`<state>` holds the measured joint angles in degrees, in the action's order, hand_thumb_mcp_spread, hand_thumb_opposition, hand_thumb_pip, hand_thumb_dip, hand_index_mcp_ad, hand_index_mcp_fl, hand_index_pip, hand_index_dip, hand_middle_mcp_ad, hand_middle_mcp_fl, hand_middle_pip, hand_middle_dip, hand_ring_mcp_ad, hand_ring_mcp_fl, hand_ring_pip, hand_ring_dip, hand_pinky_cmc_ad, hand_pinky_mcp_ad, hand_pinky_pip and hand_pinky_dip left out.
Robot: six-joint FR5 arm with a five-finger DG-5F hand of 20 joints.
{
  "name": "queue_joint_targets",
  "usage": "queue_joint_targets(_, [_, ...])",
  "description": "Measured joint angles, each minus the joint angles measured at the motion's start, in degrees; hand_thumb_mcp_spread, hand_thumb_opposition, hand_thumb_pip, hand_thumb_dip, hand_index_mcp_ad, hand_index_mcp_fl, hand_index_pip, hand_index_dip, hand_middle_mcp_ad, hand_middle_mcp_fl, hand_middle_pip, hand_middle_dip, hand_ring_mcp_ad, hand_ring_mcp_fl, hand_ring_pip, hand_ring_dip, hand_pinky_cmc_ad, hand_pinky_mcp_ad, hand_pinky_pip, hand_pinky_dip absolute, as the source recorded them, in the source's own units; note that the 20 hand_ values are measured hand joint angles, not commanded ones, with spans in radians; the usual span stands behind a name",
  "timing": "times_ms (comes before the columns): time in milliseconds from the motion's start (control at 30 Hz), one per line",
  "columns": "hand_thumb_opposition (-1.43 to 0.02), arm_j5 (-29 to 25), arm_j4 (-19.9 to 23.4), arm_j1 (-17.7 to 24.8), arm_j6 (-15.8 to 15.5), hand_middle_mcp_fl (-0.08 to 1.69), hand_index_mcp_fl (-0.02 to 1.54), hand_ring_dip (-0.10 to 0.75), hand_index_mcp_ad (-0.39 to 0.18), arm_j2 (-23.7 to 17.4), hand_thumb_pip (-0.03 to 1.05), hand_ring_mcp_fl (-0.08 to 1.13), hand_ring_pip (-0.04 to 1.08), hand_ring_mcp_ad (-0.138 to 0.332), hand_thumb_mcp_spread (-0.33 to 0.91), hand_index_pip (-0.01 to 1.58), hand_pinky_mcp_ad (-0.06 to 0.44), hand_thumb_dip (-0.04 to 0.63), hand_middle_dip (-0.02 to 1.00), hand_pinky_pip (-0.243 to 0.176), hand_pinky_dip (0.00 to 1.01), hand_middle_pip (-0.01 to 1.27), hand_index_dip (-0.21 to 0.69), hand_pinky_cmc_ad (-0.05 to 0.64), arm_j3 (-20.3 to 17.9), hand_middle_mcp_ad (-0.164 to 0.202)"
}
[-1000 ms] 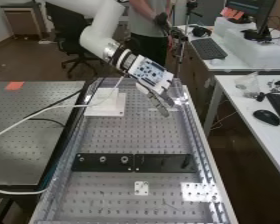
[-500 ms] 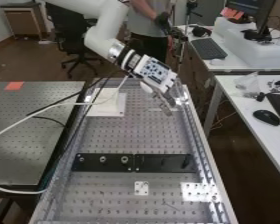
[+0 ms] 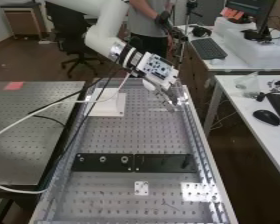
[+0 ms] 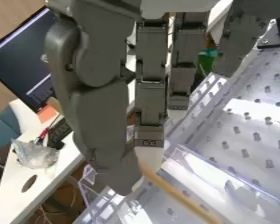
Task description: Grab the chopstick and place it in the clear container
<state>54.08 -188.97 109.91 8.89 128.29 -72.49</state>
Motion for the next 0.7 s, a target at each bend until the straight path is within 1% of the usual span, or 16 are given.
queue_joint_targets(33, [-1.03,0.28,0.15,-0.04,0.09,1.39,1.19,0.494,-0.173,-0.09,0.40,0.49,0.11,0.070,0.66,0.34,0.314,0.291,0.65,0.017,0.16,0.14,0.422,0.347,-0.04,0.028])
queue_joint_targets(100, [-0.97,0.51,0.29,-0.05,0.21,1.31,1.13,0.494,-0.176,-0.16,0.41,0.47,0.11,0.070,0.62,0.30,0.314,0.291,0.66,0.017,0.16,0.13,0.389,0.347,-0.06,0.028])
queue_joint_targets(167, [-0.94,0.54,0.28,-0.05,0.27,1.25,1.10,0.494,-0.187,-0.19,0.43,0.43,0.11,0.070,0.60,0.28,0.311,0.291,0.66,0.017,0.16,0.12,0.372,0.347,0.10,0.028])
queue_joint_targets(233, [-0.91,0.32,0.30,-0.04,0.34,1.20,1.01,0.497,-0.204,-0.22,0.48,0.40,0.11,0.070,0.58,0.23,0.314,0.290,0.66,0.017,0.16,0.12,0.344,0.347,0.16,0.030])
queue_joint_targets(300, [-0.90,0.38,0.48,-0.04,0.41,1.19,1.02,0.497,-0.204,-0.27,0.48,0.38,0.11,0.070,0.57,0.23,0.314,0.293,0.66,0.014,0.16,0.12,0.330,0.347,0.12,0.030])
queue_joint_targets(333, [-0.89,0.51,0.66,-0.03,0.37,1.17,1.03,0.497,-0.204,-0.32,0.48,0.37,0.11,0.073,0.58,0.21,0.311,0.293,0.66,0.002,0.16,0.12,0.316,0.347,0.04,0.026])
queue_joint_targets(367, [-0.88,0.55,0.75,-0.03,0.31,1.16,1.02,0.497,-0.206,-0.35,0.48,0.37,0.11,0.073,0.56,0.21,0.311,0.293,0.65,0.002,0.16,0.12,0.314,0.347,0.00,0.026])
queue_joint_targets(433, [-0.88,0.61,1.01,-0.04,0.22,1.15,0.97,0.497,-0.206,-0.44,0.49,0.38,0.11,0.072,0.56,0.19,0.314,0.295,0.66,0.002,0.15,0.12,0.312,0.347,-0.09,0.028])
queue_joint_targets(500, [-0.88,1.11,1.61,-0.05,0.08,1.13,0.95,0.497,-0.216,-0.62,0.50,0.35,0.11,0.070,0.55,0.19,0.311,0.291,0.66,0.003,0.16,0.12,0.316,0.347,-0.21,0.028])
queue_joint_targets(567, [-0.87,1.61,2.42,-0.09,-0.26,1.12,0.95,0.497,-0.223,-0.83,0.51,0.33,0.11,0.070,0.54,0.16,0.314,0.295,0.66,-0.005,0.16,0.12,0.316,0.347,-0.27,0.026])
queue_joint_targets(600, [-0.86,1.95,2.97,-0.11,-0.64,1.11,0.94,0.497,-0.229,-1.01,0.51,0.32,0.11,0.070,0.54,0.15,0.311,0.295,0.66,-0.012,0.17,0.12,0.316,0.347,-0.27,0.024])
queue_joint_targets(700, [-0.87,2.83,4.56,-0.15,-2.34,1.10,0.94,0.497,-0.234,-1.52,0.51,0.32,0.11,0.073,0.54,0.12,0.314,0.295,0.66,-0.010,0.17,0.12,0.316,0.349,-0.20,0.024])
